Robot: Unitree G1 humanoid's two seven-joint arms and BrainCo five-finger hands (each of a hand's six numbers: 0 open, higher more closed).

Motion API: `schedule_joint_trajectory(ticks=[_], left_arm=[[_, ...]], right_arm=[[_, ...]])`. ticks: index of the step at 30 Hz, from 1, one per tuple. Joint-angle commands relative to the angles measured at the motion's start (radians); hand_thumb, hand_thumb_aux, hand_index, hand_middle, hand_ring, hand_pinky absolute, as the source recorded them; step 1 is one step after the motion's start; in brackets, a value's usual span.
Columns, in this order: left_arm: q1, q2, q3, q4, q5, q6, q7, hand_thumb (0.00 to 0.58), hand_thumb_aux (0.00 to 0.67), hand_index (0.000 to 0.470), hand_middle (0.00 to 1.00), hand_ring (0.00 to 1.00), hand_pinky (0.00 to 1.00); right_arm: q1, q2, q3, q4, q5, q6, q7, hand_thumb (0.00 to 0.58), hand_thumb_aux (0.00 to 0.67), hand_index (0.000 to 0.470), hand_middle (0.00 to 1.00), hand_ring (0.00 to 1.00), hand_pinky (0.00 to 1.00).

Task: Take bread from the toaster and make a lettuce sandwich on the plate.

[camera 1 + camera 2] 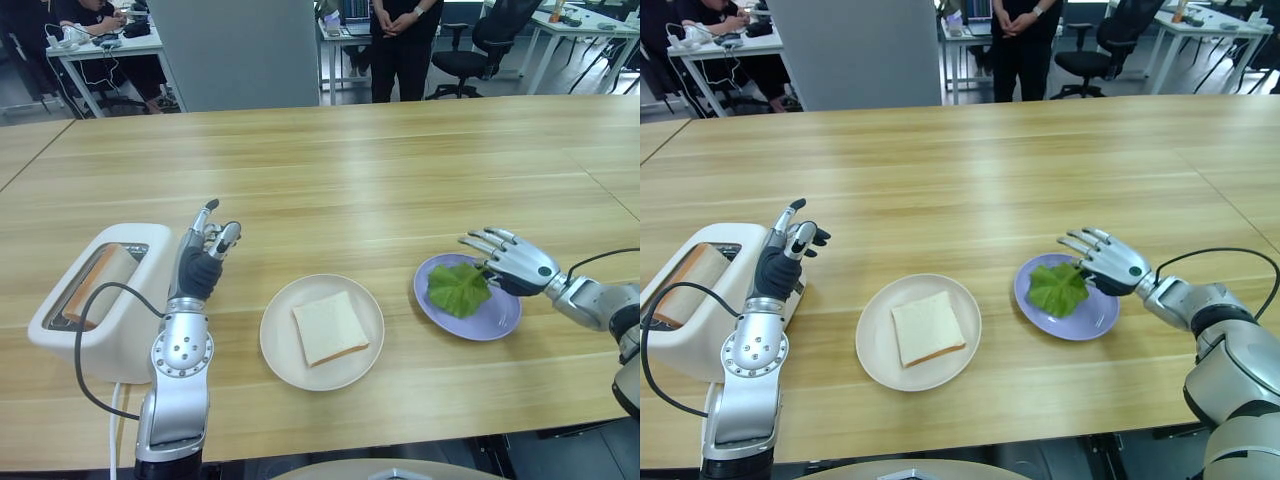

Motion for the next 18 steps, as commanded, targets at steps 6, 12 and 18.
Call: schedule_joint_trajectory(ticks=[6,12,18], left_arm=[[-0.015,0.018,0.013,0.003,0.000,0.011,-0.012,0.000,0.000,0.000,0.45,0.45,0.45],[-0.068,0.097,0.071,-0.087,0.055,0.063,-0.034,0.000,0.000,0.000,0.44,0.44,0.44],[-0.103,0.219,0.196,-0.179,0.216,0.098,-0.002,0.000,0.000,0.000,0.36,0.36,0.36]], right_arm=[[-0.017,-0.020,-0.052,-0.113,0.026,-0.061,0.014,0.580,0.670,0.460,0.01,0.01,0.01],[0.039,-0.041,-0.142,-0.319,0.105,-0.121,0.109,0.580,0.670,0.460,0.01,0.01,0.01],[0.145,0.001,-0.249,-0.557,0.223,-0.123,0.301,0.580,0.670,0.460,0.01,0.01,0.01]])
